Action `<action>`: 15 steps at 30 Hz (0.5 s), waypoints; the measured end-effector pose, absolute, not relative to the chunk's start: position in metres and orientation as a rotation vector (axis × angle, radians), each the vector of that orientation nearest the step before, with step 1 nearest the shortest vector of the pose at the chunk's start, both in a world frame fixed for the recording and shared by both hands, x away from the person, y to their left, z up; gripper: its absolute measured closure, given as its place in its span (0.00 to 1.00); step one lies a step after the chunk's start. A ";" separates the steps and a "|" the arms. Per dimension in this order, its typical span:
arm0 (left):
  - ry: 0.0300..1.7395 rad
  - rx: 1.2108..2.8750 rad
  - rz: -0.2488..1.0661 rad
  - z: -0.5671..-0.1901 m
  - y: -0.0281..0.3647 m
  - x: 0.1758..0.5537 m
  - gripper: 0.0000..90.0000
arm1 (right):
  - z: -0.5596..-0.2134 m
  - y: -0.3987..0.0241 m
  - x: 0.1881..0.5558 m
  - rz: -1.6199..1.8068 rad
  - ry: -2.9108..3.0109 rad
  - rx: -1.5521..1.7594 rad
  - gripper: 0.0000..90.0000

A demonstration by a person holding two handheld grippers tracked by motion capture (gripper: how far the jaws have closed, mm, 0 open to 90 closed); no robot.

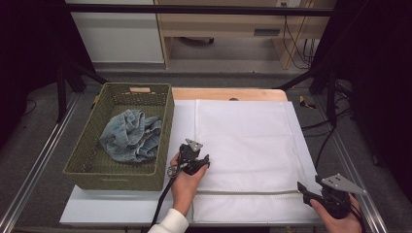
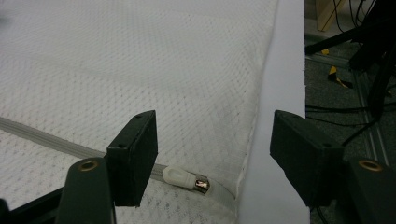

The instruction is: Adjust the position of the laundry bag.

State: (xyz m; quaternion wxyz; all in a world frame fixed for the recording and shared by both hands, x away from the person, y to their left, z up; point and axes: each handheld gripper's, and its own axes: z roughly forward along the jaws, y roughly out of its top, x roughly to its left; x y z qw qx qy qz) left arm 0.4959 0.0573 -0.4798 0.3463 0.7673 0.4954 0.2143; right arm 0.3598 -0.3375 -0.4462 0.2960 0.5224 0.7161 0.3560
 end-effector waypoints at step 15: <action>1.240 1.998 0.553 -0.482 0.057 0.498 0.97 | -0.457 -0.352 0.352 0.891 1.959 1.515 0.54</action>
